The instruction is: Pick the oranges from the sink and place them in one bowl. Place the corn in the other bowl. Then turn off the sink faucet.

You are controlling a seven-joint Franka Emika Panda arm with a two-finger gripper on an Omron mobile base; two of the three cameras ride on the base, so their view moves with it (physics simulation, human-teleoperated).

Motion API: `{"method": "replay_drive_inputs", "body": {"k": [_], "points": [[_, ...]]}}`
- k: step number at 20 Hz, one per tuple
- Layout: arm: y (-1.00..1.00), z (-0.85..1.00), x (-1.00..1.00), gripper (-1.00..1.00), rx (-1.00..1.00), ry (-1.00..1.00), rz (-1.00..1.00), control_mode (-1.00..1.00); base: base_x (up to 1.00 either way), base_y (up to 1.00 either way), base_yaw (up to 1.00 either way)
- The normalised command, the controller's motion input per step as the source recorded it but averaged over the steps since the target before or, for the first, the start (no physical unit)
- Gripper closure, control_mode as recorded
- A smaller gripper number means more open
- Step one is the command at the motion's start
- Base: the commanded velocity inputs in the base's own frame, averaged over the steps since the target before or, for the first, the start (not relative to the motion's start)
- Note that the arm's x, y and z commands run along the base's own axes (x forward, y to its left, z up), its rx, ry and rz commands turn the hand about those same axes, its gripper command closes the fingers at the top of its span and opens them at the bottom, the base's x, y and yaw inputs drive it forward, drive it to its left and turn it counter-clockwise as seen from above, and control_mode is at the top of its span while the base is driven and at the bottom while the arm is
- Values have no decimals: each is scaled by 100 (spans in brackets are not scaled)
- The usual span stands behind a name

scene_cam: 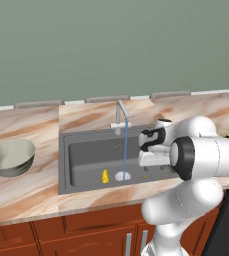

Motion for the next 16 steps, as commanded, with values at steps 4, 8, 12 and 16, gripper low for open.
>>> {"method": "replay_drive_inputs", "body": {"k": [4,8,12,16], "points": [[0,-16,33,-100,0,0,0,-100,0,0,0],[0,-23,24,-100,0,0,0,-100,0,0,0],[0,-31,19,-100,0,0,0,-100,0,0,0],[0,-32,17,-100,0,0,0,-100,0,0,0]]}}
